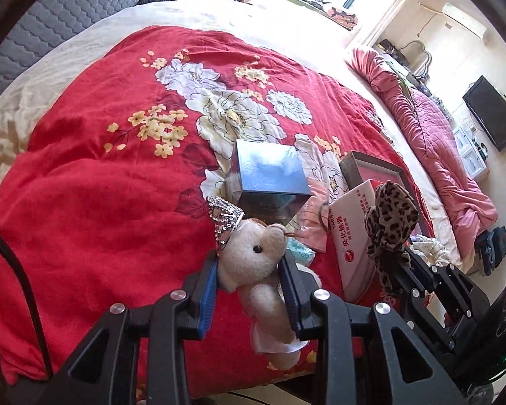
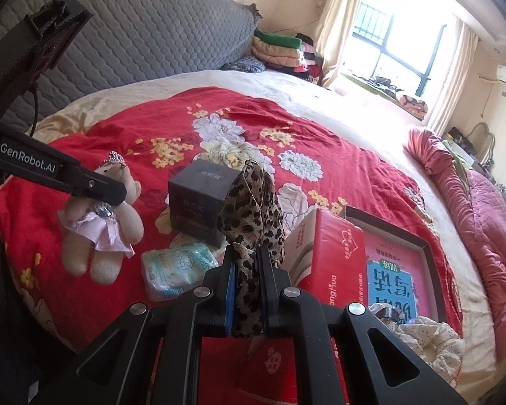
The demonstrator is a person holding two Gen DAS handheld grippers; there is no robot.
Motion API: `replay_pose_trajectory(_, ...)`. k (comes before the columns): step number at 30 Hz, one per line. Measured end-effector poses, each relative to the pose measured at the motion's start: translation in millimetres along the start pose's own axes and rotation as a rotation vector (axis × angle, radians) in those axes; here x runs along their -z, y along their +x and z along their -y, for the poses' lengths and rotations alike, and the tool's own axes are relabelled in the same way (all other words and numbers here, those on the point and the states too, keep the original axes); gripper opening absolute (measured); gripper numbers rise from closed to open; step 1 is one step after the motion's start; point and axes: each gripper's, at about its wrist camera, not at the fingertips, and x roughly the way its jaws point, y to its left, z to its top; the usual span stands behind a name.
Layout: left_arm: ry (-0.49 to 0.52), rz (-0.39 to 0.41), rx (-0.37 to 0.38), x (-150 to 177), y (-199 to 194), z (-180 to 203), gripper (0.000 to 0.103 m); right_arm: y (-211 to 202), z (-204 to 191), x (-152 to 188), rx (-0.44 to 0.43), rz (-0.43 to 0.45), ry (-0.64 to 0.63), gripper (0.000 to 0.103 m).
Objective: Organize soft objects
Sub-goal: 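Lift the bunny and leopard scrunchie and carry both over the pink tray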
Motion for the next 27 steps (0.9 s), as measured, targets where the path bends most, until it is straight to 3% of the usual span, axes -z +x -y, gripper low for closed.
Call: replay_pose_trajectory(27, 0.296, 0.076, -0.068, 6.2, -23.7, 136.2, 0.035, -74.2, 105.4, 5.4, 0.096, 0.184, 0.273, 0.011)
